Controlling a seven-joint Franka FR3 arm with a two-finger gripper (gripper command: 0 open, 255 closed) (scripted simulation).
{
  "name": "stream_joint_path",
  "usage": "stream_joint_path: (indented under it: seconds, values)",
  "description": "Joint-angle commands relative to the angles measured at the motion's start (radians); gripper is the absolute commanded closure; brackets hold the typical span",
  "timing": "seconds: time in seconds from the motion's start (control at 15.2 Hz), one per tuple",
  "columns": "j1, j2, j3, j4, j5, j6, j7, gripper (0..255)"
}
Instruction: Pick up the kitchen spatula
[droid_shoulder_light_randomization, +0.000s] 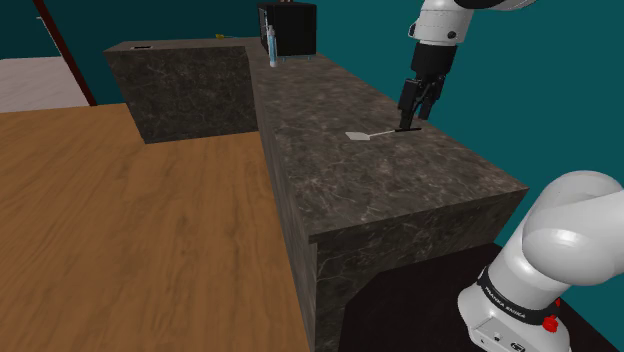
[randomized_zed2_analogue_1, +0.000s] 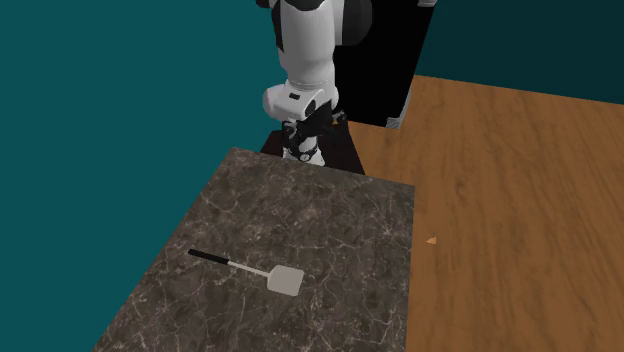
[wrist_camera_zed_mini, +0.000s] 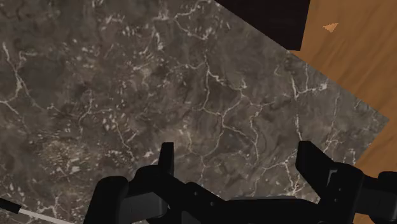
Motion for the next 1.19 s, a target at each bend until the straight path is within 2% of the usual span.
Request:
stream_joint_path:
  seconds: [0.0, 0.33, 0.66, 0.92, 1.12]
  values:
    - [0.000, 0.000, 0.000, 0.000, 0.000, 0.000, 0.000, 0]
    - [0.018, 0.083, -0.128, 0.002, -0.104, 0.070, -0.283, 0]
    - [0.046, 0.217, -0.249, 0.051, -0.179, 0.157, -0.559, 0]
    - [0.078, 0.352, -0.336, 0.121, -0.205, 0.228, -0.779, 0]
    - [0.105, 0.467, -0.394, 0.190, -0.199, 0.280, -0.946, 0]
